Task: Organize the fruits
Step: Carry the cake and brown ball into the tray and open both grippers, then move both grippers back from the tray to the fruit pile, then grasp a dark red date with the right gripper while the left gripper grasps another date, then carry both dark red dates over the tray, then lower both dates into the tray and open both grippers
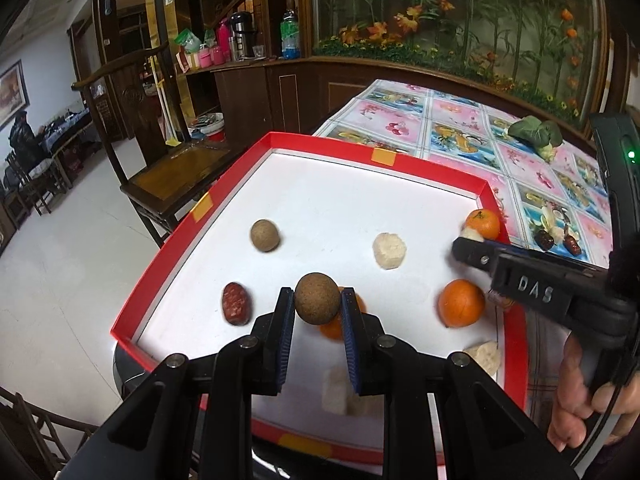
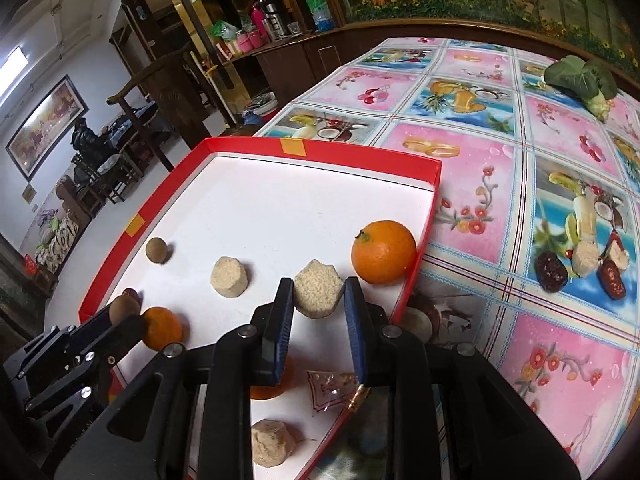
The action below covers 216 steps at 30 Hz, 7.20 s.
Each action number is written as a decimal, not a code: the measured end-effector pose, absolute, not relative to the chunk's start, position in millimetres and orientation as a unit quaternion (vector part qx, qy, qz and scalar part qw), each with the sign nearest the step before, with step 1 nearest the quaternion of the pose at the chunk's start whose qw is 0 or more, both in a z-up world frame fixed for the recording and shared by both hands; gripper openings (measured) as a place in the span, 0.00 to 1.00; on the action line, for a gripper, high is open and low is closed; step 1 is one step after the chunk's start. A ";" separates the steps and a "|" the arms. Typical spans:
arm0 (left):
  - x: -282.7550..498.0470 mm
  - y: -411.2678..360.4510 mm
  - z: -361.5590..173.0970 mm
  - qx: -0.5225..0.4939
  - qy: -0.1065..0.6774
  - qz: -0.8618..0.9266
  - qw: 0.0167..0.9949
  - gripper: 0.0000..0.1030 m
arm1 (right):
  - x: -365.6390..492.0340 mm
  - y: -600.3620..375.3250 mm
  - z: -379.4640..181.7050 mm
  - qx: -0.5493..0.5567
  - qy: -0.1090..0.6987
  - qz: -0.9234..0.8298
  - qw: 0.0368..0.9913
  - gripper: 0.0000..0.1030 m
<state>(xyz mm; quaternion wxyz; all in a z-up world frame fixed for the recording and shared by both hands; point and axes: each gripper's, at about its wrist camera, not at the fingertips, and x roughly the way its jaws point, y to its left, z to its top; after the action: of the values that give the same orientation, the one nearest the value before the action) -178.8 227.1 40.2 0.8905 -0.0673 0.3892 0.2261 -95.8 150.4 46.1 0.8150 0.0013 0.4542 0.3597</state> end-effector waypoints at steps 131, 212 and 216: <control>-56.5 78.1 42.1 -0.011 0.398 0.041 0.916 0.19 | -9.9 -61.9 64.9 0.088 0.420 0.262 0.864 0.23; -182.7 275.7 37.9 -0.100 0.371 0.249 0.889 0.19 | -181.6 184.0 66.6 -0.139 0.360 0.537 0.751 0.34; -185.7 277.8 33.3 -0.098 0.377 0.254 0.885 0.19 | -194.6 188.9 57.0 -0.174 0.358 0.547 0.737 0.34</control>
<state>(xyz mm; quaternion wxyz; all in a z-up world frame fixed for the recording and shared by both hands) -185.7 277.8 33.3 0.8854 -0.0984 0.3770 0.2535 -194.6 188.9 57.0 0.7369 -0.1740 0.3575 0.5467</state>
